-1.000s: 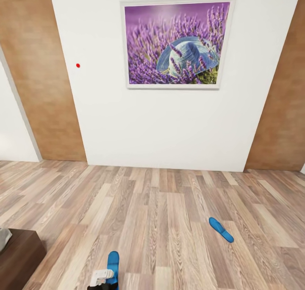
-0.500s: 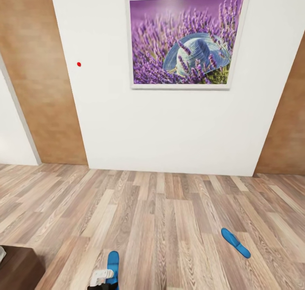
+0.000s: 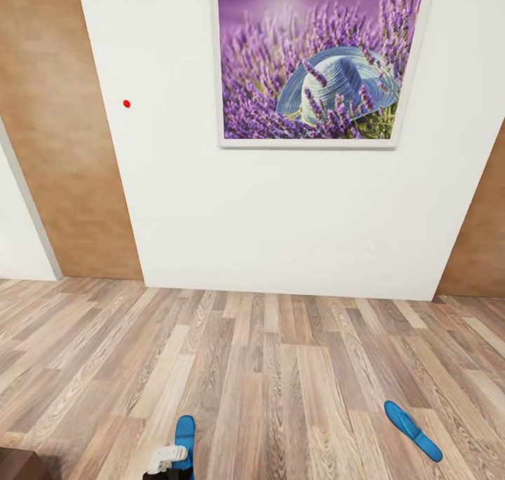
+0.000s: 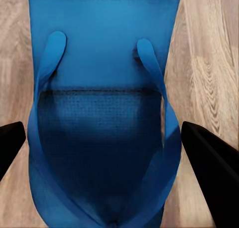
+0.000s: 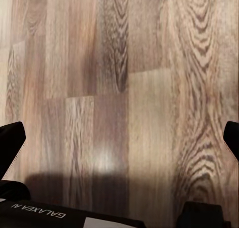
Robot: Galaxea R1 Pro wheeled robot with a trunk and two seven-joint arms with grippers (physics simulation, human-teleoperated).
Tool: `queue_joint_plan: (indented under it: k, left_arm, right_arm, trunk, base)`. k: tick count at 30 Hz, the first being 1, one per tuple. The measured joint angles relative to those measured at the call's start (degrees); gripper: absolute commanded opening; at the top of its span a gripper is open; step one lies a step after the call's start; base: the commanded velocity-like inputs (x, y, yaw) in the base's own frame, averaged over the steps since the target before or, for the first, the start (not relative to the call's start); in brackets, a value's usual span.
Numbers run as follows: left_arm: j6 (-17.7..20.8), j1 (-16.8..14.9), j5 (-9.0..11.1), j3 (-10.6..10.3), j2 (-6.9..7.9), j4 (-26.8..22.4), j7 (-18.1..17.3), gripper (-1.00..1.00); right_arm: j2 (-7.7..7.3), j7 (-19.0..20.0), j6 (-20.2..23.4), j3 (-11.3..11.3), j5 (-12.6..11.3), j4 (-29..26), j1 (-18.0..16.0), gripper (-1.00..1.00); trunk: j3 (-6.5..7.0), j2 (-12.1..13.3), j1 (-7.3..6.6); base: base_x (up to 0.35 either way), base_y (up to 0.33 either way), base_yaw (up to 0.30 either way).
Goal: In the bedroom, move the book from the bed onto either nightstand, and place the two sandals side by side next to the bed.
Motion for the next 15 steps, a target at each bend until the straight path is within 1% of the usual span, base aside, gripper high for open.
queue_joint_plan:
  k: [2,5,15]
  left_arm:
    - [-0.3,0.0,0.0,-0.1,0.00,0.0,1.2,-1.00]
    - [-0.4,0.0,0.0,-0.1,-0.01,0.0,1.9,-1.00]
    - [-0.5,0.0,0.0,-0.1,-0.01,0.0,2.2,-1.00]
  right_arm:
    - [0.00,0.0,0.0,0.0,0.0,0.0,0.0,1.00]
    - [0.00,0.0,0.0,0.0,0.0,0.0,0.0,1.00]
    - [0.00,0.0,0.0,-0.2,-0.1,0.0,0.0,1.00]
  trunk:
    - [0.00,0.0,0.00]
    - [0.00,0.0,0.00]
    - [0.00,0.0,0.00]
  base:
    - [0.322,0.004,0.000]
    - [0.323,0.002,0.000]
    - [0.324,0.000,0.000]
